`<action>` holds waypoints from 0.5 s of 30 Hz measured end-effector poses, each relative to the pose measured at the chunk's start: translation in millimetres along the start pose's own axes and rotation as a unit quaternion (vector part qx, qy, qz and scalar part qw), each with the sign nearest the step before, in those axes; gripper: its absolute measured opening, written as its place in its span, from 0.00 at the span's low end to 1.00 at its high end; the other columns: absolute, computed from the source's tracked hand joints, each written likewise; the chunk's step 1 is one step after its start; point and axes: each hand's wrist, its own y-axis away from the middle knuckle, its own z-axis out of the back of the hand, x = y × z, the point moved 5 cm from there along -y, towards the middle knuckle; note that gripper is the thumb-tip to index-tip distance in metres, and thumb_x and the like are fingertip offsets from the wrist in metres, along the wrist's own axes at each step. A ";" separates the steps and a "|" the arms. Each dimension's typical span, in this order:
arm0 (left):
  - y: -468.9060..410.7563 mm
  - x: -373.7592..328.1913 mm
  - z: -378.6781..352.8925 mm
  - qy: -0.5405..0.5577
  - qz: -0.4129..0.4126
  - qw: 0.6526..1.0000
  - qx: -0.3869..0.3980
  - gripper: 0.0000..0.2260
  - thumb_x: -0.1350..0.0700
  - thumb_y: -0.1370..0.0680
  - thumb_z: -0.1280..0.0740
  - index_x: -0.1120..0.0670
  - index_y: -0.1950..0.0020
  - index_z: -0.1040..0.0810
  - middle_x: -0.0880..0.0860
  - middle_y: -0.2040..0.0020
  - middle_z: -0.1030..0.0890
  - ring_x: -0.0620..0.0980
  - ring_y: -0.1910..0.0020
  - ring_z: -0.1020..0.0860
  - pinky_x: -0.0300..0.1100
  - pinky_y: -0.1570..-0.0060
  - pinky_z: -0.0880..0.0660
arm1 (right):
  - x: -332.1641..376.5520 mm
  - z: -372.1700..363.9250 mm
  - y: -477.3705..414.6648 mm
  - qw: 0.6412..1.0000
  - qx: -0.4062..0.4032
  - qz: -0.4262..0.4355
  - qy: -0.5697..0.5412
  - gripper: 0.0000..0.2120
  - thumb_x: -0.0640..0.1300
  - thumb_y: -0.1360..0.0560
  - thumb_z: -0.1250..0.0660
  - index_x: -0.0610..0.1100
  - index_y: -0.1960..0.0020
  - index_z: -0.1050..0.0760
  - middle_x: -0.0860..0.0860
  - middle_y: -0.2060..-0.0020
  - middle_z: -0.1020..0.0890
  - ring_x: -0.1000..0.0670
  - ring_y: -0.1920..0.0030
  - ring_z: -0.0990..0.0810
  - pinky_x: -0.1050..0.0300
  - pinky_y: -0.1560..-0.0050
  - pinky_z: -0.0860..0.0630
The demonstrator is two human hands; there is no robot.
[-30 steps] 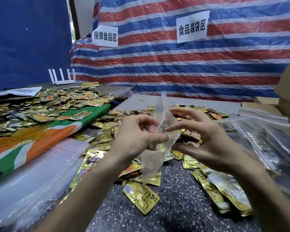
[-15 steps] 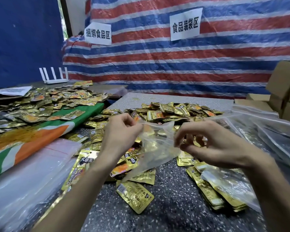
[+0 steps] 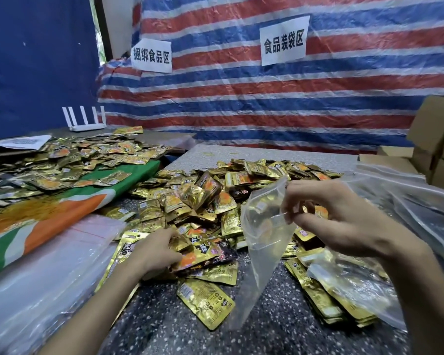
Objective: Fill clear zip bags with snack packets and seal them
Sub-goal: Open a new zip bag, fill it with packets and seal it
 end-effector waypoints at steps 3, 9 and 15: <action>-3.7 3.0 1.8 -0.008 0.033 0.999 -0.034 0.34 0.49 0.30 0.27 0.51 0.25 0.33 0.51 0.34 0.23 0.50 0.41 0.23 0.48 0.44 0.22 | 0.9 -3.6 -1.1 1.000 0.006 -0.001 0.003 0.06 0.38 0.31 0.37 0.45 0.60 0.23 0.53 0.63 0.21 0.51 0.60 0.23 0.61 0.61 0.27; -4.9 -1.6 16.8 0.127 0.037 0.991 -0.024 0.25 0.54 0.28 0.28 0.55 0.32 0.29 0.50 0.46 0.22 0.47 0.54 0.20 0.43 0.58 0.23 | 5.1 -9.0 -0.6 0.999 0.037 -0.005 -0.009 0.09 0.50 0.30 0.42 0.50 0.58 0.24 0.56 0.61 0.22 0.52 0.57 0.23 0.57 0.58 0.24; 51.1 -55.6 94.3 0.516 -0.199 0.830 -0.067 0.27 0.55 0.44 0.22 0.51 0.45 0.18 0.53 0.53 0.15 0.51 0.53 0.17 0.44 0.52 0.22 | 6.1 -16.5 -3.9 0.999 0.051 0.005 -0.010 0.05 0.44 0.29 0.39 0.47 0.59 0.23 0.56 0.60 0.22 0.52 0.56 0.23 0.51 0.56 0.24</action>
